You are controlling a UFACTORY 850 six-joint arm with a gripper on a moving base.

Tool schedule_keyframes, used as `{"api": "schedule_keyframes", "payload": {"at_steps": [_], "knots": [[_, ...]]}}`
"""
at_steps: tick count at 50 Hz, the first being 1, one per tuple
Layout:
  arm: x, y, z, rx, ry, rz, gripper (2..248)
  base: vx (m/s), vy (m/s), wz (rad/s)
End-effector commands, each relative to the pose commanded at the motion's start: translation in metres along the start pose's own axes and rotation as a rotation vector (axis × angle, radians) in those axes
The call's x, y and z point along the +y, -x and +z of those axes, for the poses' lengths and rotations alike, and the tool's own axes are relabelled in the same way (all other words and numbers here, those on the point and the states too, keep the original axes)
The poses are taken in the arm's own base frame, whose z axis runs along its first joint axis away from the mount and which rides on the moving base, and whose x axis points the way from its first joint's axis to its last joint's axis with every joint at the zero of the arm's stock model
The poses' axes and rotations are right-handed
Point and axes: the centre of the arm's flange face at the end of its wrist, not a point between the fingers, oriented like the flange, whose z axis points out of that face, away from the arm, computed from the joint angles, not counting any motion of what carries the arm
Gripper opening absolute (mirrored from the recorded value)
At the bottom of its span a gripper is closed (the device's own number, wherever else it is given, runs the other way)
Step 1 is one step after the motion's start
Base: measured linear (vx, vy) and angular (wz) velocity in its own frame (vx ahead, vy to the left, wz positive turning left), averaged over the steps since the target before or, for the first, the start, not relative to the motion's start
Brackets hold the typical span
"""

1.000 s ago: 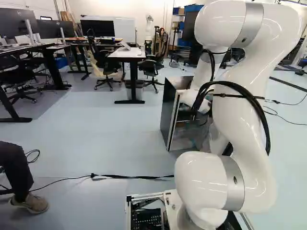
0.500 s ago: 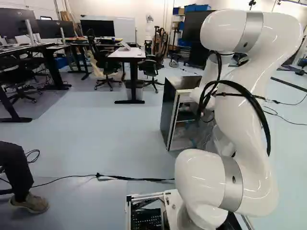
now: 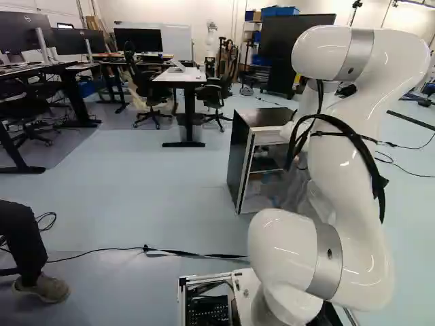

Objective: Open the fridge door

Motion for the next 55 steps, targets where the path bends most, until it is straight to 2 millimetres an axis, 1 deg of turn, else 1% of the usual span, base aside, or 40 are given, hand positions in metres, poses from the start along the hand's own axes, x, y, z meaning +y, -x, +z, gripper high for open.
{"api": "schedule_keyframes", "payload": {"at_steps": [8,16,32,55], "knots": [[-0.006,-0.002,0.008,0.005,0.011,0.014,247,0.000,0.000,0.000],[-0.002,-0.002,0.006,0.004,0.009,0.007,247,0.000,0.000,0.000],[0.026,-0.004,-0.016,-0.007,-0.018,-0.049,247,0.000,0.000,0.000],[0.068,-0.006,-0.050,-0.027,-0.111,-0.155,247,0.000,0.000,0.000]]}}
